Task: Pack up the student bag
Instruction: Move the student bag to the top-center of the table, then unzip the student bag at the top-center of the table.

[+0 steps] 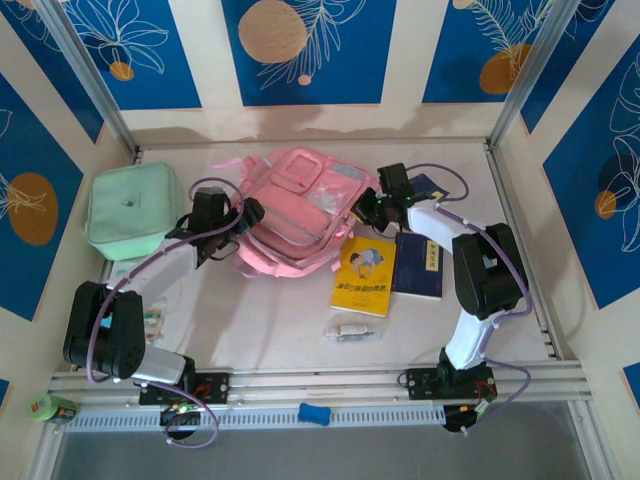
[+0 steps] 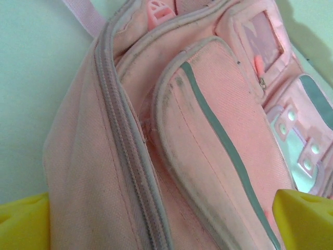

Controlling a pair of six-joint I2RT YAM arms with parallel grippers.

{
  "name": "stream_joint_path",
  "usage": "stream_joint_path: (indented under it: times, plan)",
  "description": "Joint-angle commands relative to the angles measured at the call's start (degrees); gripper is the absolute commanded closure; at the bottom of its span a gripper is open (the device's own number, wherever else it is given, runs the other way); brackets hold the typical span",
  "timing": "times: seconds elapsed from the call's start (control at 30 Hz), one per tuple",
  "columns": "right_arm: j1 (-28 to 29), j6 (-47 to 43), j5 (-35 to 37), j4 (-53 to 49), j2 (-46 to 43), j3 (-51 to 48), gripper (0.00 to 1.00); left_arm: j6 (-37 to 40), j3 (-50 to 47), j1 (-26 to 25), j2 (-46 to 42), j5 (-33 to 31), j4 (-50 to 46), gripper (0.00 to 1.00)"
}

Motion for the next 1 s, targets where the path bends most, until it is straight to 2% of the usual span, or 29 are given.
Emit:
stream_joint_path:
  times: [0.0, 0.07, 0.3, 0.5, 0.63, 0.7, 0.87, 0.97]
  plan:
    - [3.6, 5.8, -3.7, 5.5, -3.3, -2.1, 1.00, 4.1, 4.0, 0.2, -1.2, -1.4, -6.9, 0.01]
    - [3.9, 6.5, -3.3, 5.9, -3.7, -3.8, 0.98, 4.7, 3.8, 0.2, -2.6, -2.7, -9.6, 0.01]
    - [4.3, 4.1, -4.8, 5.7, -4.5, -8.1, 0.77, 6.6, 1.1, 0.1, -9.7, -7.8, -19.5, 0.00]
    - [3.6, 0.1, -5.8, 2.1, -6.0, -9.6, 0.58, 4.7, -2.6, -0.8, -16.3, -2.2, -22.2, 0.00]
    - [3.0, -4.6, -5.5, -1.3, -7.6, -9.3, 0.47, 0.4, -8.3, -7.7, -22.8, -0.3, -17.9, 0.01]
    - [3.0, -6.5, -6.4, -3.4, -6.8, -8.2, 0.45, -3.1, -10.8, -10.2, -24.6, 0.0, -17.6, 0.01]
    - [2.5, -9.4, -5.6, -4.7, -5.1, -7.6, 0.40, -10.9, -18.7, -18.0, -27.8, -2.8, -10.0, 0.01]
    - [2.5, -10.0, -7.3, -4.3, -2.3, -5.9, 0.40, -12.5, -21.8, -18.6, -27.1, -4.5, -6.9, 0.04]
